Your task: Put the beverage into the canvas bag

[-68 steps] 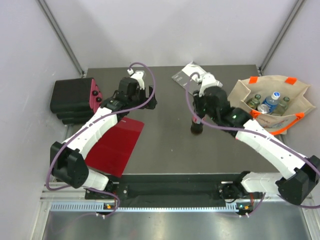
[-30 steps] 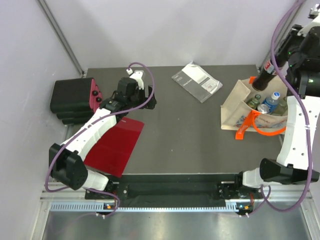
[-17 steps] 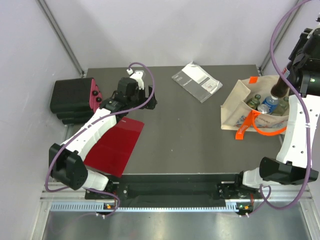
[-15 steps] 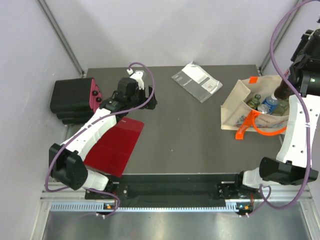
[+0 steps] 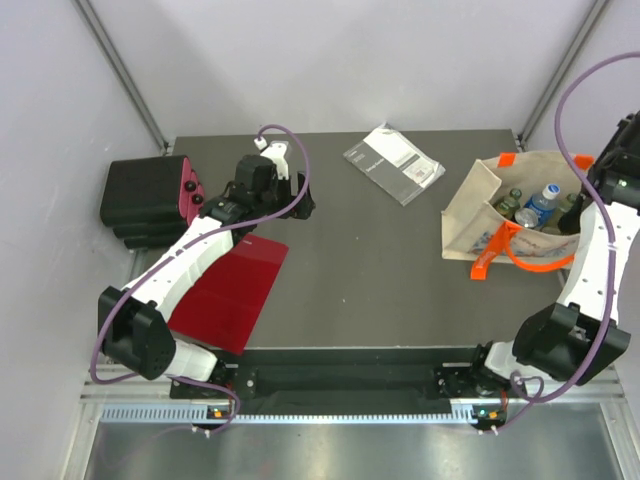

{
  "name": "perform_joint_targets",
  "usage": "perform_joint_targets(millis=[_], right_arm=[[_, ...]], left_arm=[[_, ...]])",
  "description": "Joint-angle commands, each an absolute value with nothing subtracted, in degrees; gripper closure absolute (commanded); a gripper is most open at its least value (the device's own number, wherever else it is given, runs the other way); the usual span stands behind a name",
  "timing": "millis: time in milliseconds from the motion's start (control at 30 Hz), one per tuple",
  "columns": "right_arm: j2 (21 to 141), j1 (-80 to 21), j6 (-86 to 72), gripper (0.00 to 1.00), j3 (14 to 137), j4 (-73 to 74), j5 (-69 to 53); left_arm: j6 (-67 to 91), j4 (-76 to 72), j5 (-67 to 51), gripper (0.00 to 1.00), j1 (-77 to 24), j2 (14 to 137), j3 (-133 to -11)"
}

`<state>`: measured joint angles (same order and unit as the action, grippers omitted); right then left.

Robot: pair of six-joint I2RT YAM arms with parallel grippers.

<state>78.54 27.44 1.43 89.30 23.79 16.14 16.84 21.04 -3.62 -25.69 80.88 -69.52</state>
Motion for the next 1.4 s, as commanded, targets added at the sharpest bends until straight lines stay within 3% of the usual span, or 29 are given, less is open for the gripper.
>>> perform_joint_targets(millis=[0, 533, 1367], right_arm=[[71.28, 28.12, 0.44, 1.0, 85.79, 5.2, 12.39], [58.98, 28.04, -1.49, 1.0, 66.01, -2.9, 15.38], [61.7, 27.07, 1.32, 1.0, 54.67, -15.91, 17.31]], left_arm=[[17.05, 18.54, -3.6, 0.11, -25.75, 80.86, -69.43], [17.31, 18.54, -4.92, 0.11, -25.75, 80.6, -69.61], [17.4, 18.54, -5.19, 0.11, -25.93, 80.77, -69.7]])
